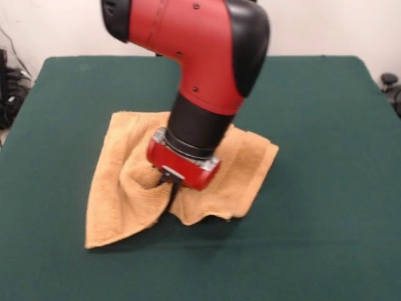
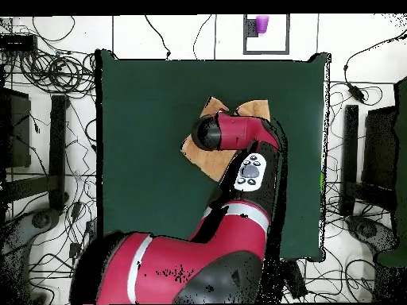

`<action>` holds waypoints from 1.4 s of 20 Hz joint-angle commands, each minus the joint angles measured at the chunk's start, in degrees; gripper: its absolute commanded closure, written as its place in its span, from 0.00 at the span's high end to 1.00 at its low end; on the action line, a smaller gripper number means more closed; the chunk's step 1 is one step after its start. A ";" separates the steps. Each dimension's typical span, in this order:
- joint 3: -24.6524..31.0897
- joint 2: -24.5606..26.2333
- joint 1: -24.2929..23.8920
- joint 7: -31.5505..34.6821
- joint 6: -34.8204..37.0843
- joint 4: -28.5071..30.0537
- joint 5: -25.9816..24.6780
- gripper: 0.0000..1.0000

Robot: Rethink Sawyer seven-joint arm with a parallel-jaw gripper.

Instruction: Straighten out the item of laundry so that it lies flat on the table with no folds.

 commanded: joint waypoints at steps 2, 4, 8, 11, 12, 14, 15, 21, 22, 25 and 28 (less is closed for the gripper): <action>9.27 -2.08 -3.37 -7.40 -3.20 6.88 -7.52 0.00; 10.47 -2.58 -4.37 -7.99 -3.04 7.33 -8.52 0.00; 12.35 -3.31 -5.99 -8.48 -3.33 7.82 -11.05 0.00; 13.76 -3.94 -7.21 -8.84 -3.67 8.47 -12.99 0.00; 14.07 -4.11 -7.51 -8.87 -3.80 8.65 -13.60 0.00; 15.37 -4.60 -8.46 -9.15 -3.90 9.12 -14.80 0.00; 16.04 -4.79 -8.92 -8.98 -3.92 9.42 -15.09 0.00; 18.44 -5.67 -10.38 -7.82 -2.70 10.36 -16.35 0.00; 18.92 -5.89 -10.67 -8.14 -2.48 10.59 -16.65 0.00; 19.68 -5.75 -11.10 -7.60 -2.58 10.34 -17.34 0.00; 20.25 -6.00 -11.37 -7.25 -2.41 10.22 -18.38 0.00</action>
